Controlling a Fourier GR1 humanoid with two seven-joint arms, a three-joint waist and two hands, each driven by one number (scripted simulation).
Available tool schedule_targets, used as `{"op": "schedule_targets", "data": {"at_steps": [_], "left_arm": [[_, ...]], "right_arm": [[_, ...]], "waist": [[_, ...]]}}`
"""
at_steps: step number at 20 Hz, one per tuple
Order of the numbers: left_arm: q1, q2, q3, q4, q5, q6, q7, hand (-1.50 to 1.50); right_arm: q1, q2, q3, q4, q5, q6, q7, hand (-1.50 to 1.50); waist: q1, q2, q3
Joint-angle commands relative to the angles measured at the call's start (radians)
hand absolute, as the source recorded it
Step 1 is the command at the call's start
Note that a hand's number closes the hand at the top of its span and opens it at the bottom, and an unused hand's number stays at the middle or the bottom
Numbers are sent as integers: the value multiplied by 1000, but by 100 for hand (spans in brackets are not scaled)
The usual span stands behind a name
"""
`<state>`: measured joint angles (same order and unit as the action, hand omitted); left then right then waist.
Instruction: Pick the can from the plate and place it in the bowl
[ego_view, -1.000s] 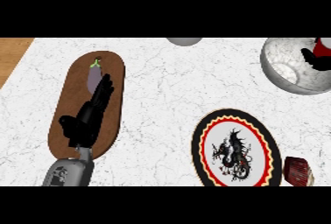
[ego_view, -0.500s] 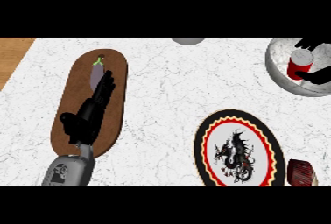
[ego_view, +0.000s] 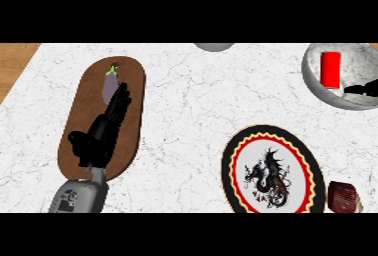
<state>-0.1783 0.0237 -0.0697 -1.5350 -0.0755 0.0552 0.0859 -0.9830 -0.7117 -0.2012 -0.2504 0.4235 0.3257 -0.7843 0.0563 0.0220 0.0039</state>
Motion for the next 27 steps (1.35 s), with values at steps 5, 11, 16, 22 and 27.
{"op": "schedule_targets", "data": {"at_steps": [5, 11, 16, 22, 27], "left_arm": [[32, -9, -18, -17, -15, 6, -7, 0], [23, 17, 15, -11, 24, -29, -19, 0], [-3, 16, 11, -7, 0, -10, 3, 0], [1, 29, 37, -5, 32, -31, 0, 0], [-3, 20, 28, -23, 28, -22, 30, 0]], "right_arm": [[-87, -84, -116, 94, -104, 132, 53, -150], [-51, -185, -169, 146, -162, 291, 71, -150], [-19, -214, -172, 132, -177, 421, 81, -150], [59, -212, -161, 84, -185, 509, 31, -150], [119, -237, -169, 51, -208, 521, 10, -150]], "waist": [[-5, -5, -1], [1, 4, 1], [-5, 3, 2], [-11, 4, 3], [-17, 2, 5]]}}
